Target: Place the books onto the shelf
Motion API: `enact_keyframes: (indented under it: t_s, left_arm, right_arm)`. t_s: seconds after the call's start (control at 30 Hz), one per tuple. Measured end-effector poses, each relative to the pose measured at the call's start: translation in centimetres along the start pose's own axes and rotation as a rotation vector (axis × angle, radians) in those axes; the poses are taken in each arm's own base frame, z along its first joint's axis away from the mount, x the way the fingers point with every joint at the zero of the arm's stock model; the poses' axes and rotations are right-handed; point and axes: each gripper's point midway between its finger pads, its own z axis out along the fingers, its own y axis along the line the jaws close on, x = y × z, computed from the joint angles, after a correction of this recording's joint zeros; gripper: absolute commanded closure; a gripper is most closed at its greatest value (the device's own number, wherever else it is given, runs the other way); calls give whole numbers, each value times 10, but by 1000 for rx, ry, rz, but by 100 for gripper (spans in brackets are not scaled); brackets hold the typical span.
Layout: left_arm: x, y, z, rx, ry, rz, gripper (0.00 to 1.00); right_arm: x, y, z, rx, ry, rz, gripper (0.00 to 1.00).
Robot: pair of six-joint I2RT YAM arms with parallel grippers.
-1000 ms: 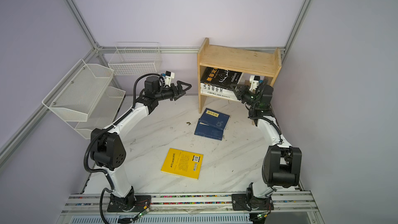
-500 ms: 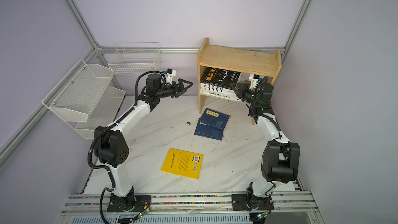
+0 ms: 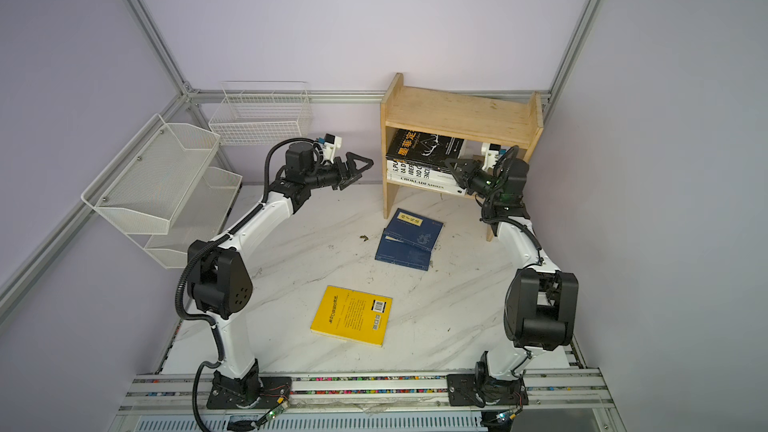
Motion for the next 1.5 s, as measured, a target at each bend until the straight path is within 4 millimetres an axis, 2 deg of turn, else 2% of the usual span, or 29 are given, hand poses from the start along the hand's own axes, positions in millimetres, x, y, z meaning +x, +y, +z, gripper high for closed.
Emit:
enact_keyframes:
  t_s: [0.4,0.87,1.5]
  left_arm:
    - [-1,-3,0,5,-2,4,0]
    - [2,-6,2,12,6,5,0]
    - [-2,-9,14,29,9,16,0]
  right_arm:
    - [-7,-3,-8,0,-3,5,92]
    - [-12,7,-10,-47,-5,16,92]
    - [-9,-13,-3,-31,24,28,92]
